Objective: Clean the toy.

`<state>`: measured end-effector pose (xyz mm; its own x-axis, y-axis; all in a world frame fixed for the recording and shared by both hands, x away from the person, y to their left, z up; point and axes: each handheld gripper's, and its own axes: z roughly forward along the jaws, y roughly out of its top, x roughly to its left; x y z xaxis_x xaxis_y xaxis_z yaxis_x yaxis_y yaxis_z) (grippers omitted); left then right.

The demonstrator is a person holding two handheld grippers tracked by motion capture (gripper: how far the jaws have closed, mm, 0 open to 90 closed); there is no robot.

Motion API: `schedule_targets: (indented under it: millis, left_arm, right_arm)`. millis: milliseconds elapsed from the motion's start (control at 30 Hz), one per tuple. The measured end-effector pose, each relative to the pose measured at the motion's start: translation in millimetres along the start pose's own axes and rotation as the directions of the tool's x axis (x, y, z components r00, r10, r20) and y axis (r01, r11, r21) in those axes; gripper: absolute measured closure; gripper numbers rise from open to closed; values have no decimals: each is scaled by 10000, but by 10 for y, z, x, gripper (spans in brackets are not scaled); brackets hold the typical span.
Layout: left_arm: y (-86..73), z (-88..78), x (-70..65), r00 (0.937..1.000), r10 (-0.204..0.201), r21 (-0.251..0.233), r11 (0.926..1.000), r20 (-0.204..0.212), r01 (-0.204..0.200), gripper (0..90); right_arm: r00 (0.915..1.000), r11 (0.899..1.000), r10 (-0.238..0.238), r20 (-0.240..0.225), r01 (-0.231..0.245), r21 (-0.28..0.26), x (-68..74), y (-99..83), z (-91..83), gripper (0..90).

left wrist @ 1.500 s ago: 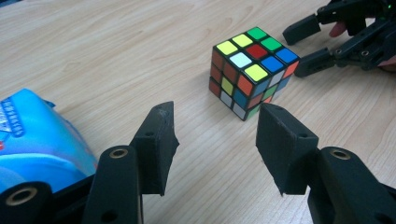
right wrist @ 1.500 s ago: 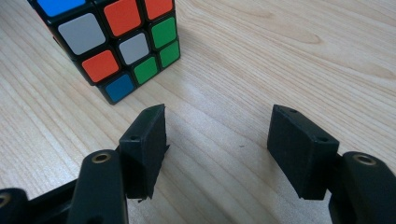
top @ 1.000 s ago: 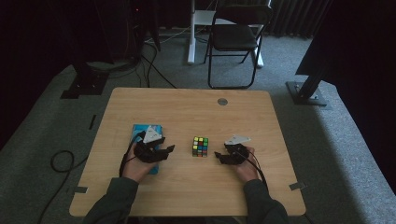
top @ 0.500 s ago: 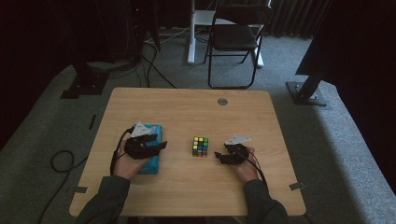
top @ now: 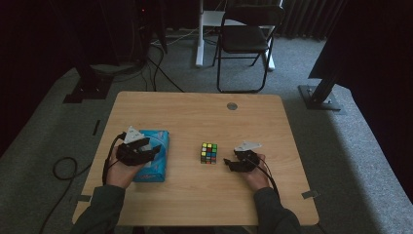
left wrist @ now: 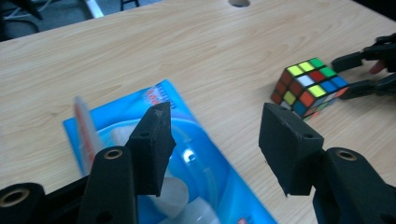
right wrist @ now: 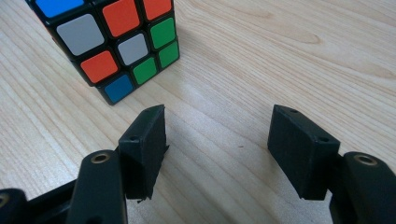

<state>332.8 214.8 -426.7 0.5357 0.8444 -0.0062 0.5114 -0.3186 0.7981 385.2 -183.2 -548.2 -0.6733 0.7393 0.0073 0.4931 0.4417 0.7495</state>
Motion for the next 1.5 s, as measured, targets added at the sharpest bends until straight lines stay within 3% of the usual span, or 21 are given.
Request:
schedule_targets:
  millis: [433, 867, 1233, 1500]
  left_arm:
    - [-53, -106, 51, 9969, 55, -217, 9997, -786, -72, 410]
    - [-139, -183, 142, 9923, -422, -454, 9983, -1169, 371, 364]
    - [-205, -212, 204, 9885, -859, -635, 9949, -1241, 785, 312]
    - [-249, -115, 174, 9891, -895, -358, 9957, -1171, 858, 275]
  right_arm:
    - [10000, 10000, -13, 9, 13, -1, 1, 0, 0, 366]
    - [10000, 10000, -21, 17, 21, 3, 2, 0, 0, 365]
    - [10000, 10000, -34, 19, 34, 9, 6, 0, 1, 360]
    - [10000, 10000, -42, 15, 42, 11, 6, 0, 1, 359]
